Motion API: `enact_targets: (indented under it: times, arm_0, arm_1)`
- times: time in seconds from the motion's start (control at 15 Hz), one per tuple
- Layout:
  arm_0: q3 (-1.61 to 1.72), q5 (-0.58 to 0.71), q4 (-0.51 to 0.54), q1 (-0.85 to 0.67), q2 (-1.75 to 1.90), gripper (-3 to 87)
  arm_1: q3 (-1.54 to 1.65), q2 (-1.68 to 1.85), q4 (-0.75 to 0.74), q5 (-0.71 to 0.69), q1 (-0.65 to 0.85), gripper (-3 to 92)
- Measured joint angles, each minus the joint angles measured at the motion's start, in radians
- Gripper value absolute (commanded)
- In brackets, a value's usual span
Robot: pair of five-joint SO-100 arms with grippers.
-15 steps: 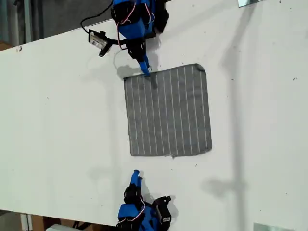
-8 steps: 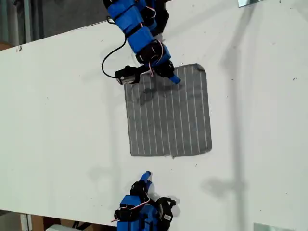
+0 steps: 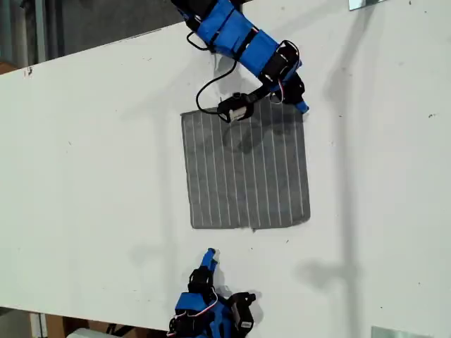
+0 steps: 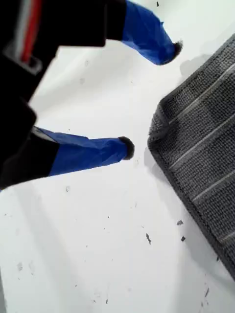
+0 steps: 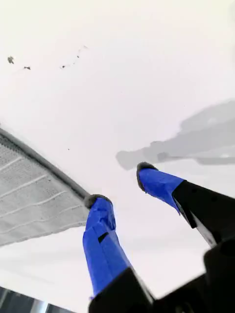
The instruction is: Grasp corners of a square towel and fold twice.
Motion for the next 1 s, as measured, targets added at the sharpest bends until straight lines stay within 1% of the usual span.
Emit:
enact_targets:
  times: [0.2, 0.4, 0.53, 0.67, 0.8, 1.0]
  arm_0:
    - [0.023, 0.000, 0.031, 0.000, 0.064, 17.1]
    - [0.057, 0.000, 0.110, 0.000, 0.207, 17.1]
    - [0.064, 0.000, 0.166, 0.000, 0.301, 17.1]
    - [0.064, 0.000, 0.176, 0.000, 0.318, 17.0]
    - [0.064, 0.000, 0.176, 0.000, 0.319, 17.0]
    - [0.064, -0.006, 0.176, 0.011, 0.301, 16.1]
  arm_1:
    - [0.008, -0.023, -0.060, -0.038, 0.037, 34.0]
    - [0.086, -0.025, -0.143, -0.087, 0.081, 32.9]
    - [0.138, -0.021, -0.198, -0.100, 0.103, 23.5]
    - [0.195, 0.003, -0.270, -0.098, 0.104, 0.3]
    - [0.207, 0.014, -0.337, -0.087, 0.114, -0.1]
    - [0.218, 0.017, -0.351, -0.084, 0.106, -0.1]
